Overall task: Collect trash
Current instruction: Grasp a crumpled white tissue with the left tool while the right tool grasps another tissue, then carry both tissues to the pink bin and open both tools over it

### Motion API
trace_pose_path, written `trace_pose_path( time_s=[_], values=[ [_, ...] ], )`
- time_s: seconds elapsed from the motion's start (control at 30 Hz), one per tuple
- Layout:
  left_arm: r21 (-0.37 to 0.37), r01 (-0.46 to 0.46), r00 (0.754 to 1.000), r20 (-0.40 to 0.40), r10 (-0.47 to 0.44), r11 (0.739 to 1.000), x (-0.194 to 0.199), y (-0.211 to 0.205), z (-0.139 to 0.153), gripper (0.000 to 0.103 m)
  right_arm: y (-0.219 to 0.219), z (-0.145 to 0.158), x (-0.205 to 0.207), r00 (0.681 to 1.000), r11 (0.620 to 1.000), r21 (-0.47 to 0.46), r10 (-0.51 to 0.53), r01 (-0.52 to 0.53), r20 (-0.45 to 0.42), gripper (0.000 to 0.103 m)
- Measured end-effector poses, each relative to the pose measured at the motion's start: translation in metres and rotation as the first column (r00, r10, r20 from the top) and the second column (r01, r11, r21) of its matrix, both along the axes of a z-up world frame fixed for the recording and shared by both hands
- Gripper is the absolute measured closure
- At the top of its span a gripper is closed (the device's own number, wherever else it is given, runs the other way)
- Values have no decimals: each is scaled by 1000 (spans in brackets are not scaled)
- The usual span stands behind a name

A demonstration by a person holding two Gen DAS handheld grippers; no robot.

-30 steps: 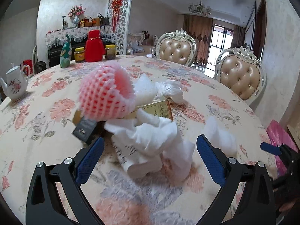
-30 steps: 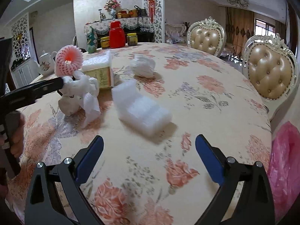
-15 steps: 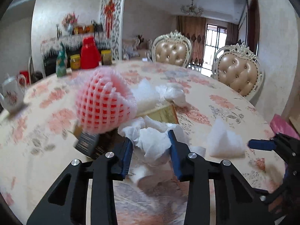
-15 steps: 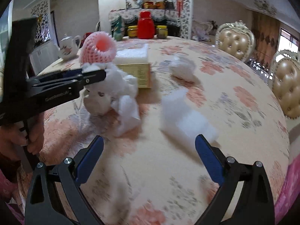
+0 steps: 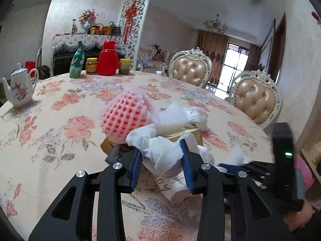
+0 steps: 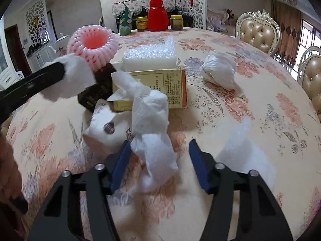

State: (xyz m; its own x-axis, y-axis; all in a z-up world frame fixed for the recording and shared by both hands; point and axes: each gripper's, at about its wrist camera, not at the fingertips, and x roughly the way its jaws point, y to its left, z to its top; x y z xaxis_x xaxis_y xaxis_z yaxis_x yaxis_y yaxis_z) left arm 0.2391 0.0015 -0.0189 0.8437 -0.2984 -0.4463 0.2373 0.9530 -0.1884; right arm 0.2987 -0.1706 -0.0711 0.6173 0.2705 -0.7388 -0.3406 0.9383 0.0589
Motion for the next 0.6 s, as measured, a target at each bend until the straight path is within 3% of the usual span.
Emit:
trace_pose_path(
  time_s=[0.03,0.13,0.33,0.6],
  values=[
    [4,4,1000,5,-4,1000,-2,-1,0,68,0,-1,1,1000,1000,3,2,-2,-10,75],
    [12,18,1000,10,-18,1000,-3,-6,-1,68,-3,2,-6,1000,1000,10,-5,5,1,90],
    [3,50,999,5,-50,999,-5,-11,-2,68,-22,8,-39,999,1000,10,-25,25,25,92],
    [54,121,992,31,-123,991,-17,-35,-5,67,-56,14,-83,996,997,20,-74,73,58,92]
  ],
)
